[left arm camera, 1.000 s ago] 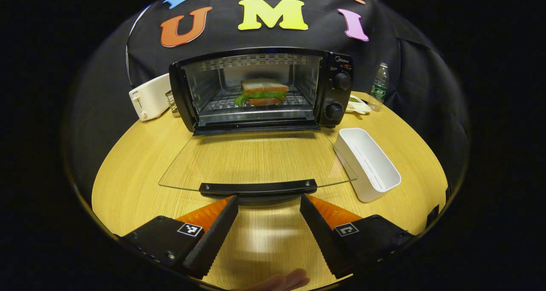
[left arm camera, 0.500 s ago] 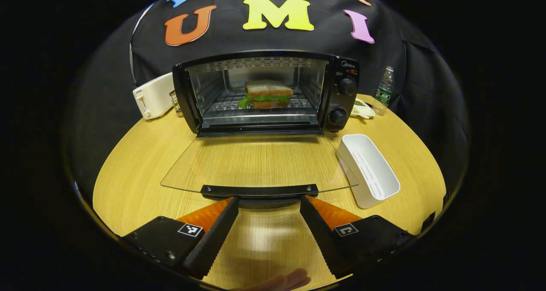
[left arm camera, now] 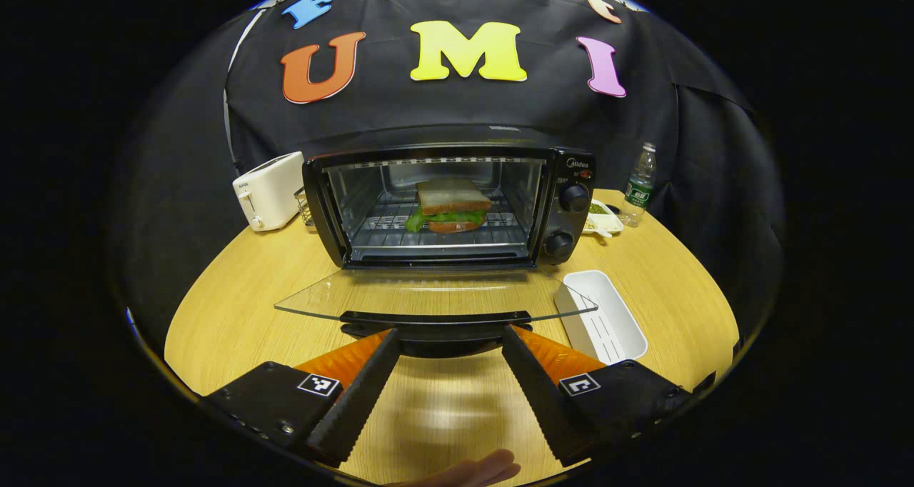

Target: Open the electric oven with the left hand, put the food in, and close the electric oven.

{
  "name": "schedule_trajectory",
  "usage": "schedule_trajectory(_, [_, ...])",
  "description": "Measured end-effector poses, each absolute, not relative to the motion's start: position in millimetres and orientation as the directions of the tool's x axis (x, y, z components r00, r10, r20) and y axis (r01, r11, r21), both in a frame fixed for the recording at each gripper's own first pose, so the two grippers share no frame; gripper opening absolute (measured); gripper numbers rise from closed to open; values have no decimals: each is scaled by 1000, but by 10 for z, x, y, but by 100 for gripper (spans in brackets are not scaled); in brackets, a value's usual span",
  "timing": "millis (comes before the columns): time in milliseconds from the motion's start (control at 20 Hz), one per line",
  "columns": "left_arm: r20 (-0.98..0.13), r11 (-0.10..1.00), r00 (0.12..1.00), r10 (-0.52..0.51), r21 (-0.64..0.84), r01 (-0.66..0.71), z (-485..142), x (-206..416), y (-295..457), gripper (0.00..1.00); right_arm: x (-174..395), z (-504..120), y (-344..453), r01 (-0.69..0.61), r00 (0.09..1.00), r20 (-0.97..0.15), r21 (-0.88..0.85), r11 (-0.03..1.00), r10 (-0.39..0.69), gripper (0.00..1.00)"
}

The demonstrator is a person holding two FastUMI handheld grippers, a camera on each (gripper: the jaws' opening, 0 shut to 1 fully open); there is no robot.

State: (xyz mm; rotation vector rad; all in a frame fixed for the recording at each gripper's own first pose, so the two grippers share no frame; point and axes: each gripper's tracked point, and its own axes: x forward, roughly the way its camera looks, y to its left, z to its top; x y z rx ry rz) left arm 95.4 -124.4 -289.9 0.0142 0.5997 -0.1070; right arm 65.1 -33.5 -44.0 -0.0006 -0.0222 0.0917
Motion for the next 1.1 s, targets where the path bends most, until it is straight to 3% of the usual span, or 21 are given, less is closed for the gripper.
schedule_trajectory(700, [-481, 994, 873, -77, 26, 102, -2384, 1369, -1195, 96, 688, -536, -331, -89, 996, -7, 2, 996, 89, 91])
schedule_trajectory(1100, [-407, 995, 910, -77, 21, 94, -2079, 1997, -1148, 95, 668, -591, -399, -77, 997, -16, 25, 997, 78, 91])
